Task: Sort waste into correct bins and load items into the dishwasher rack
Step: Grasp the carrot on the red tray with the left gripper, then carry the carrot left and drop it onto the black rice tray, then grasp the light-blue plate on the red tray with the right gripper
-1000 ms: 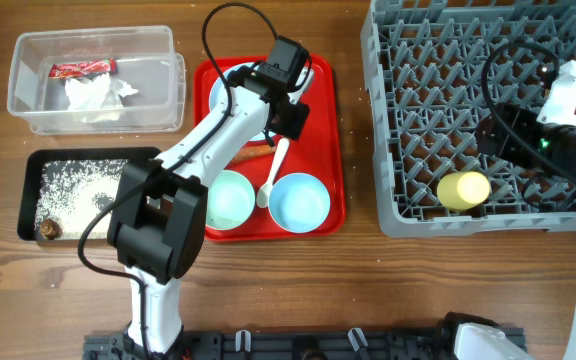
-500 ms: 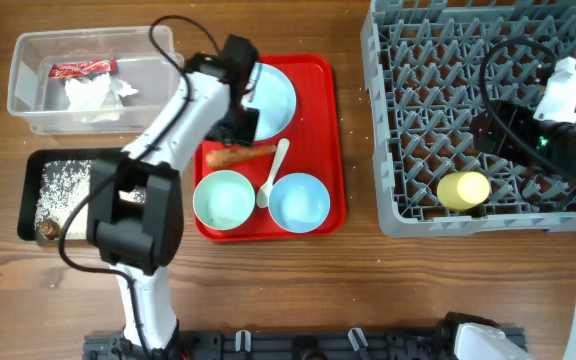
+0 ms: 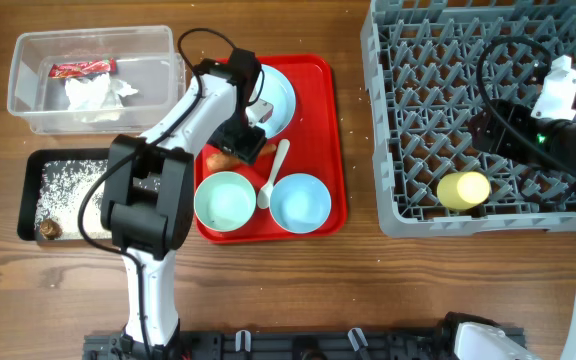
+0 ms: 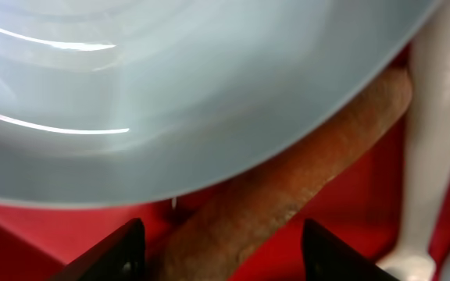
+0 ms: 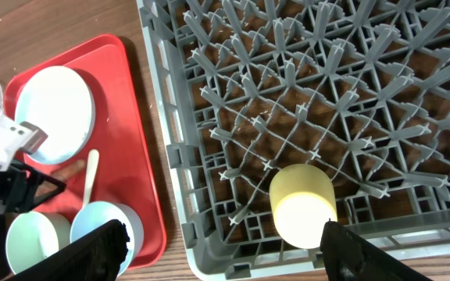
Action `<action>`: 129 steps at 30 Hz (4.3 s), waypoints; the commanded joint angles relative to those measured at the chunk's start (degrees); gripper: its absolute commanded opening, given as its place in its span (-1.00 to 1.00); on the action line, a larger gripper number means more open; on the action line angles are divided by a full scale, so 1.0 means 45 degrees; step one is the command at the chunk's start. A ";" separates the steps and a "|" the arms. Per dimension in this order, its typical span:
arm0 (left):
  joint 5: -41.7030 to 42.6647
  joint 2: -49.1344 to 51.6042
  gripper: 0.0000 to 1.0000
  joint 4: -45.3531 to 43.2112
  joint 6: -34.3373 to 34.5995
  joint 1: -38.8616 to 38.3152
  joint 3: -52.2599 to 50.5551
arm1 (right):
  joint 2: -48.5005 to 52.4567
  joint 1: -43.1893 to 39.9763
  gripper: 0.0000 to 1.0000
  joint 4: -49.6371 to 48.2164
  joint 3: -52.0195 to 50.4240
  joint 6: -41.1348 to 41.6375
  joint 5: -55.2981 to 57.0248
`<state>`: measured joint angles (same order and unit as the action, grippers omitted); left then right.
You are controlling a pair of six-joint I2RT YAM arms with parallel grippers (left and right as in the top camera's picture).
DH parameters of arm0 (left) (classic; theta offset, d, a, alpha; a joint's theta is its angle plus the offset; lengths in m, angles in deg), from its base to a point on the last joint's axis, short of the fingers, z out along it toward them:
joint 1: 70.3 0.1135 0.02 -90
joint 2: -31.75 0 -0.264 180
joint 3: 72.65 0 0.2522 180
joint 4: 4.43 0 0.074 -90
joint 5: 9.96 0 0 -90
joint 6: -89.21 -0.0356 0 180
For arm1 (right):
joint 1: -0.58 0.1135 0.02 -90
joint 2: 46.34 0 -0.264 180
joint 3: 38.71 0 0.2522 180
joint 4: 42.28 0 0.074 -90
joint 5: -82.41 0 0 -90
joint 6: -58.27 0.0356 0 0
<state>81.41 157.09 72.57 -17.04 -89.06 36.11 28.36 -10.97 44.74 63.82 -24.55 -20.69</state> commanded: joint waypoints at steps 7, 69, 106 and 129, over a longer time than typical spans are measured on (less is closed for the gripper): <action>0.0165 0.0661 -0.38 0.0151 -0.0340 -0.0015 -0.0058 | 0.0083 0.0029 0.64 0.0044 0.0078 -0.0262 -0.0063; -0.0180 -0.3755 -0.03 -0.1073 0.9389 1.0851 -0.3876 | 0.0214 0.0029 0.67 -0.0083 0.0078 -0.0223 0.0316; 0.1724 -1.0579 0.36 0.2312 0.7033 0.7694 -0.1729 | 0.9787 1.0851 0.54 -1.1764 0.0083 0.6207 0.4770; 0.1010 -1.0457 0.54 0.2385 0.7033 0.7694 -0.1729 | 1.2395 1.0593 -0.32 -1.1574 0.0087 0.6732 0.5197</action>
<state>86.74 109.48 83.13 14.94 -54.51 27.91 81.40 37.40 -9.14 63.95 5.24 2.54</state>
